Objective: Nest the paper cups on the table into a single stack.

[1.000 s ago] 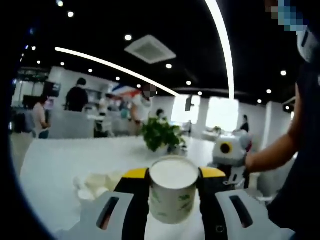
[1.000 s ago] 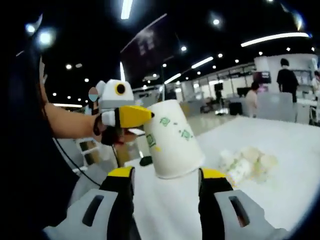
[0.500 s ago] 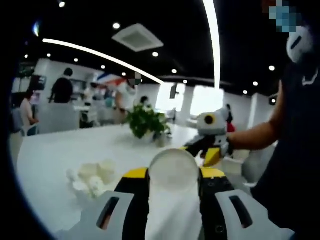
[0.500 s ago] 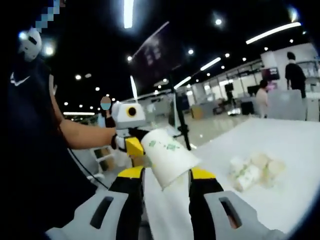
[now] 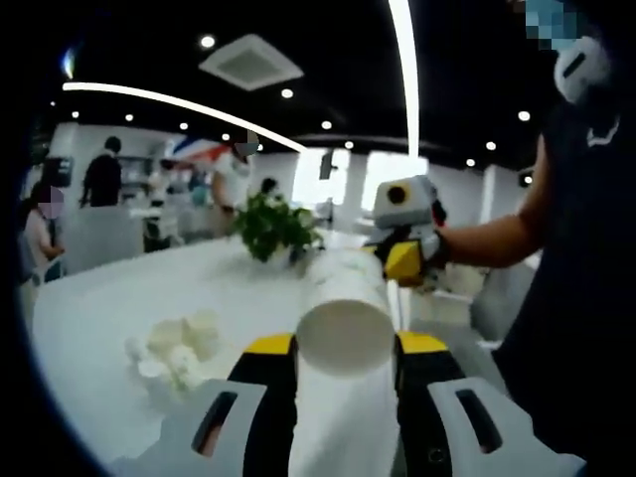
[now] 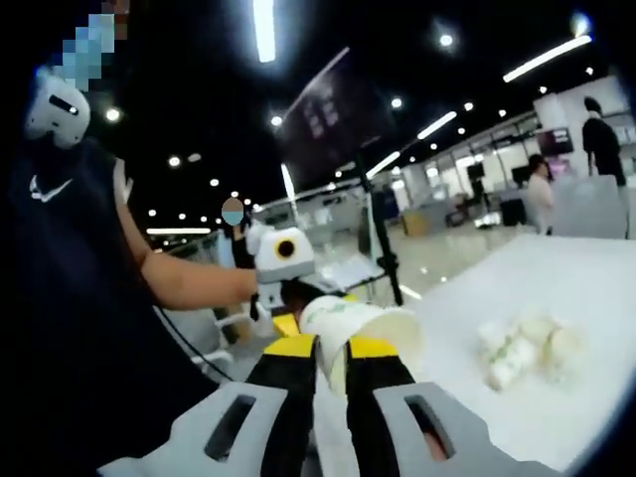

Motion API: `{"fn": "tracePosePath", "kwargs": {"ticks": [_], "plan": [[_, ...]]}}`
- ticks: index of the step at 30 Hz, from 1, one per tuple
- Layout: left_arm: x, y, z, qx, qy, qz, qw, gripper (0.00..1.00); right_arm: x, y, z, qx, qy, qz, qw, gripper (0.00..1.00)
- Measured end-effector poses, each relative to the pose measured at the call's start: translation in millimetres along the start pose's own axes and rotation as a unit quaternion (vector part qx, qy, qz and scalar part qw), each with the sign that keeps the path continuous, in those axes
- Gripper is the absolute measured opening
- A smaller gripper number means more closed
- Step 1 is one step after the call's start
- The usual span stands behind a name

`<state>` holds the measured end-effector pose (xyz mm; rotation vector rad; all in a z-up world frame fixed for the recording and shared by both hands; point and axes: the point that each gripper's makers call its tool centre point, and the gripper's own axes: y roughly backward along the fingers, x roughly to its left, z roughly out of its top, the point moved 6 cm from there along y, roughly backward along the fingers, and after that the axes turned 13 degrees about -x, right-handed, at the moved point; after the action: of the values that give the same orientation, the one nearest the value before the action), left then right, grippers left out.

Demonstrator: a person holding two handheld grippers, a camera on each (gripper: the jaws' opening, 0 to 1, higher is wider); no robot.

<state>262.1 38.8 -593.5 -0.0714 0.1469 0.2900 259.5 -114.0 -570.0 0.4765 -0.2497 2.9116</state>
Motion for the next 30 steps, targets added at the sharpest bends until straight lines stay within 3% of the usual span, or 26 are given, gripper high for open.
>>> {"fn": "tracePosePath", "kwargs": {"ticks": [9, 16, 21, 24, 26, 28, 30], "plan": [[2.8, 1, 5.6, -0.011, 0.004, 0.013, 0.9998, 0.35, 10, -5, 10.7, -0.007, -0.016, 0.031, 0.9994, 0.0], [6.4, 1, 9.9, -0.02, 0.011, 0.03, 0.9993, 0.56, 13, -11, 12.5, 0.01, -0.01, 0.039, 0.9991, 0.0], [18.4, 6, 10.8, -0.021, 0.009, 0.077, 0.9968, 0.8, 9, -13, 21.9, 0.031, 0.017, 0.024, 0.9991, 0.0], [35.8, 19, 4.4, 0.008, -0.017, 0.138, 0.9902, 0.84, 7, -13, 28.6, 0.065, 0.013, 0.019, 0.9976, 0.0], [43.3, 29, -2.9, 0.037, -0.011, 0.169, 0.9849, 0.86, 3, -13, 32.6, 0.087, 0.032, 0.011, 0.9957, 0.0], [48.1, 36, -6.1, 0.038, -0.013, 0.189, 0.9811, 0.96, 2, -15, 37.3, 0.103, 0.043, 0.01, 0.9937, 0.0], [50.6, 44, -8.8, 0.045, -0.02, 0.206, 0.9772, 0.98, 0, -16, 42.7, 0.117, 0.061, 0.008, 0.9913, 0.0]]}}
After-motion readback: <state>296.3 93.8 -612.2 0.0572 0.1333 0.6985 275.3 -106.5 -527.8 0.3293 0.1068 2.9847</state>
